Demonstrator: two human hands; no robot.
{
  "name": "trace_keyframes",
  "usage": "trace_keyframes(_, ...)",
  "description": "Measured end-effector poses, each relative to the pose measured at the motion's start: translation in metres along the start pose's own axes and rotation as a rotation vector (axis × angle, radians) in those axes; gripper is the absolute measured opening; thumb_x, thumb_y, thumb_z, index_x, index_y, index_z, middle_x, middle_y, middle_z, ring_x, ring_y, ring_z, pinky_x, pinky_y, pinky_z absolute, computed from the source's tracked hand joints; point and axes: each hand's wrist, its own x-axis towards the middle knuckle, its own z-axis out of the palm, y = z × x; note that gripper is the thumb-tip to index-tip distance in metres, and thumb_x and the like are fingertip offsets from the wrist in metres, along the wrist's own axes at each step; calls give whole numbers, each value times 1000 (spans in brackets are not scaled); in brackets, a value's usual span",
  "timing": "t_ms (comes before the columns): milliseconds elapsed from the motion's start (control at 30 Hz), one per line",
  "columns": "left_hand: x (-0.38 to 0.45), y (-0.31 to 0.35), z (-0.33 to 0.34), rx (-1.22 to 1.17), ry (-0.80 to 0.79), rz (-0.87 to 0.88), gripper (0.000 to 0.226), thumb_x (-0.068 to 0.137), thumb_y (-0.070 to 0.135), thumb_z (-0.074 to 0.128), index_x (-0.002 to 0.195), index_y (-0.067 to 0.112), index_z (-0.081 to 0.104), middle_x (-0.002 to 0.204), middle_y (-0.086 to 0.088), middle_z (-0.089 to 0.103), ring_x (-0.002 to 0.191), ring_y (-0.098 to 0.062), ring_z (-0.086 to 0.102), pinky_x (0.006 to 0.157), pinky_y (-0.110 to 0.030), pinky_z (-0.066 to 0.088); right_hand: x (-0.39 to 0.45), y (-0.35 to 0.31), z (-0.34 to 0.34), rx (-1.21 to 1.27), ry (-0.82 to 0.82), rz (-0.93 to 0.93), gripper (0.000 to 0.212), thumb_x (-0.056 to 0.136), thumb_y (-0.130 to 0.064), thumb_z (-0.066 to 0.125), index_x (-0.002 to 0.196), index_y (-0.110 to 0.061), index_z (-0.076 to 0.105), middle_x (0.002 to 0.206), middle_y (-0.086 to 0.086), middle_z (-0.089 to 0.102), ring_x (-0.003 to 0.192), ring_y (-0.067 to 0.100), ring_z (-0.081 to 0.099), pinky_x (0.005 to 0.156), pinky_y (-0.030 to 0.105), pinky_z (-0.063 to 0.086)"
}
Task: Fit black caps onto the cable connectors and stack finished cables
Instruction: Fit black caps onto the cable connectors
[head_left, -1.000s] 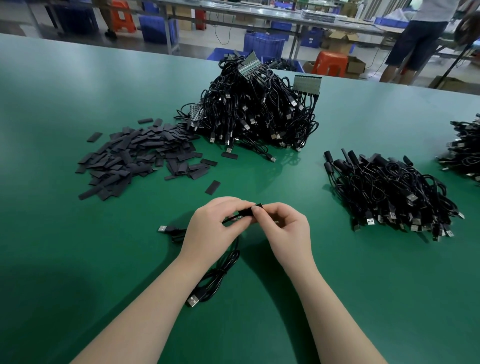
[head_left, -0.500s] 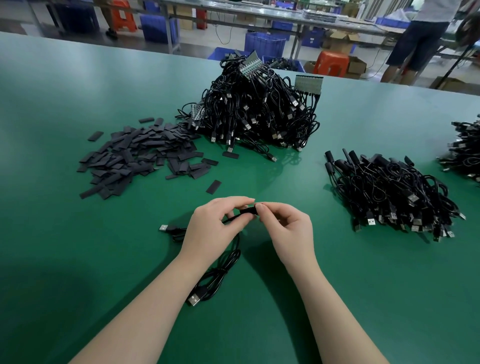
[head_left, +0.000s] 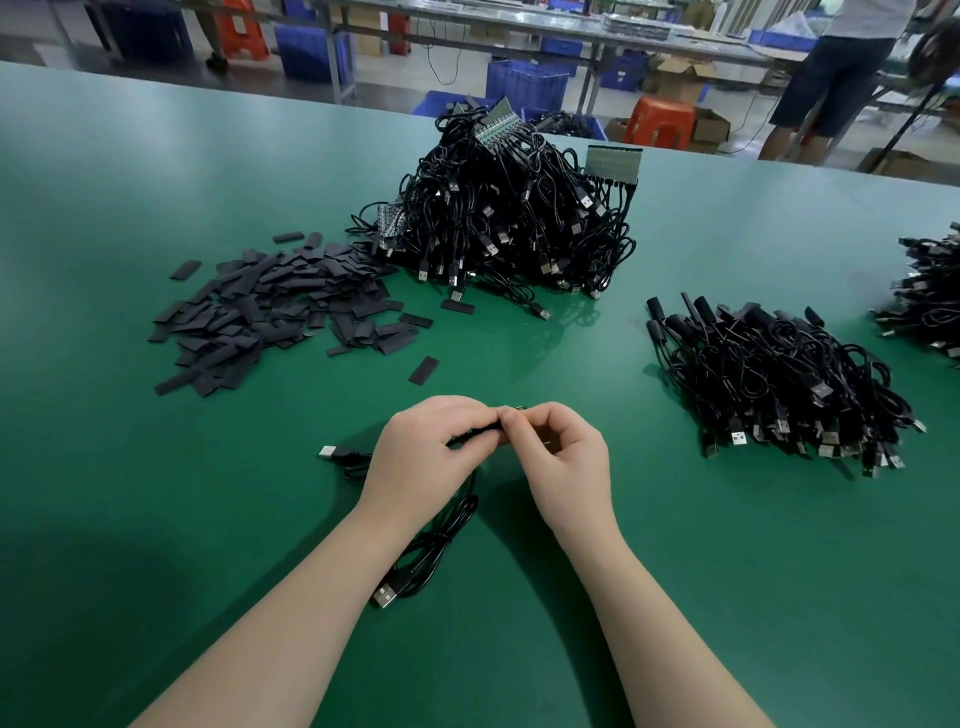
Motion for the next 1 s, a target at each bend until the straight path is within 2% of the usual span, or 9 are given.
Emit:
trace_keyframes(100, 0, 0, 0, 26, -9, 17, 10, 82, 19, 67, 87, 22, 76, 85, 17, 71, 88, 0, 63, 76, -27, 51, 0, 1, 0, -7, 8, -15, 27, 90, -17, 71, 64, -19, 63, 59, -16, 59, 55, -1, 46, 55, 11, 37)
trace_keyframes(267, 0, 1, -1, 29, -22, 36, 15, 83, 23, 66, 95, 24, 76, 89, 16, 71, 88, -4, 63, 76, -28, 51, 1, 2, 0, -14, 16, -39, 35, 90, -19, 71, 59, -26, 56, 54, -17, 53, 52, 0, 42, 53, 12, 34)
trace_keyframes(467, 2, 2, 0, 53, -43, 108, 21, 85, 33, 61, 95, 20, 75, 84, 11, 71, 80, -9, 64, 69, -34, 51, 0, 3, 1, -23, 75, -44, 42, 89, -21, 71, 57, -19, 45, 52, -15, 41, 52, 4, 35, 51, 15, 31)
trace_keyframes(533, 1, 2, 2, 29, -42, 105, 18, 84, 34, 62, 94, 25, 74, 87, 13, 70, 82, -6, 64, 71, -30, 50, 0, 3, 1, -16, 117, -47, 46, 89, -21, 72, 58, -15, 38, 52, -14, 34, 52, 5, 31, 50, 15, 28)
trace_keyframes(633, 0, 3, 3, -55, -65, 17, 27, 81, 39, 65, 108, 43, 62, 99, 30, 66, 91, 1, 62, 76, -16, 49, 0, 4, -1, -7, 126, -64, 47, 89, -21, 72, 60, -8, 38, 53, -12, 34, 52, 5, 30, 50, 15, 28)
trace_keyframes(700, 0, 2, 2, -60, -90, -10, 27, 82, 43, 64, 108, 47, 62, 100, 36, 64, 94, 2, 62, 77, -11, 47, 0, 3, -2, -13, 117, -73, 46, 89, -21, 72, 60, -9, 39, 53, -14, 35, 52, 5, 31, 50, 15, 29)
trace_keyframes(800, 2, -1, 1, -120, -107, -43, 14, 85, 39, 65, 94, 37, 75, 100, 31, 67, 100, 1, 63, 80, -10, 45, 2, 2, -4, -23, 96, -93, 44, 89, -20, 72, 59, -17, 40, 53, -15, 37, 52, 4, 32, 52, 15, 30)
trace_keyframes(1000, 4, -5, -2, -144, -156, -82, 10, 86, 21, 71, 95, 22, 76, 98, 19, 71, 97, -3, 63, 79, -13, 46, 2, 4, -7, -107, 53, -168, 34, 88, -21, 69, 63, -17, 47, 58, -15, 44, 56, 4, 39, 55, 14, 33)
